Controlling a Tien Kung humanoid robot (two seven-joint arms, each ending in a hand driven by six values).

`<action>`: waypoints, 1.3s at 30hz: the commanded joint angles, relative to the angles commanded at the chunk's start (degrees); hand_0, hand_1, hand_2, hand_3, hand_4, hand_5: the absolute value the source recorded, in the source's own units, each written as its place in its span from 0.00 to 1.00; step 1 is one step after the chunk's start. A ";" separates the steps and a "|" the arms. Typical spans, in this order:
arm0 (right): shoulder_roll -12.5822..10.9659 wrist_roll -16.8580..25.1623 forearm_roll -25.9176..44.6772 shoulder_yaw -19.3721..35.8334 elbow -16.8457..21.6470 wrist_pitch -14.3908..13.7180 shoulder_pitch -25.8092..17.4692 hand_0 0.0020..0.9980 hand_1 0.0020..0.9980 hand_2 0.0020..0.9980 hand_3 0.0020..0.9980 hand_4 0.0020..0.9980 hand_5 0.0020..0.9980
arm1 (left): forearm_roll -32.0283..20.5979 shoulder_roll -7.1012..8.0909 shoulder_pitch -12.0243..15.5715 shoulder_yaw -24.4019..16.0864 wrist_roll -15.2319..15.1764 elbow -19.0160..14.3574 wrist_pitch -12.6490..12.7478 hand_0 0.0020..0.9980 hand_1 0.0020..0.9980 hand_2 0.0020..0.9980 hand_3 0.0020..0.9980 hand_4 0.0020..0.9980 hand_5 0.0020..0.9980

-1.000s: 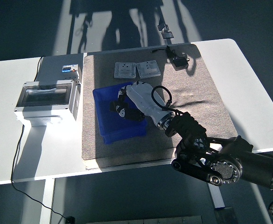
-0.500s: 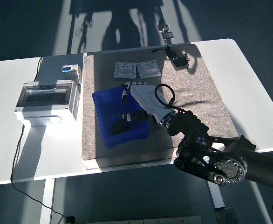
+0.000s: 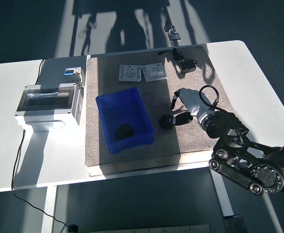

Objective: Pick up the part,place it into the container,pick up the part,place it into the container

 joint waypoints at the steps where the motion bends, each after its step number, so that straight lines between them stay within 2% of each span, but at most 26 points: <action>1: 0.28 0.09 0.20 -0.26 -0.50 0.86 0.10 0.90 0.83 0.83 0.82 0.78 0.18 | 0.07 -0.03 -0.01 0.02 0.02 0.00 -0.03 0.68 0.58 0.44 0.56 0.64 0.84; 4: 0.87 0.38 0.67 -1.17 -2.12 2.22 0.55 0.90 0.83 0.83 0.82 0.78 0.18 | 0.11 -0.08 0.00 0.11 0.10 0.00 -0.08 0.68 0.58 0.44 0.56 0.64 0.84; 8: 1.24 0.72 0.44 -1.60 -3.38 2.30 0.75 0.91 0.83 0.84 0.83 0.78 0.17 | -0.04 -0.12 0.01 0.26 0.12 0.00 -0.10 0.68 0.58 0.44 0.56 0.64 0.85; 15: 1.42 1.17 -0.67 -1.63 -3.83 1.08 0.87 0.92 0.83 0.85 0.83 0.78 0.18 | -0.16 -0.12 -0.02 0.20 0.08 0.00 -0.05 0.67 0.57 0.44 0.57 0.64 0.85; 24: 2.36 2.62 -1.39 -4.21 -5.88 -1.93 1.75 0.92 0.83 0.84 0.82 0.79 0.19 | 0.18 -0.08 -0.05 0.01 0.09 0.00 -0.14 0.67 0.57 0.44 0.56 0.63 0.85; 39: 3.57 3.42 -1.10 -8.01 -10.30 -3.07 2.53 0.93 0.83 0.82 0.80 0.78 0.19 | 0.93 -0.04 -0.03 -0.20 0.20 0.00 -0.39 0.67 0.57 0.44 0.57 0.63 0.85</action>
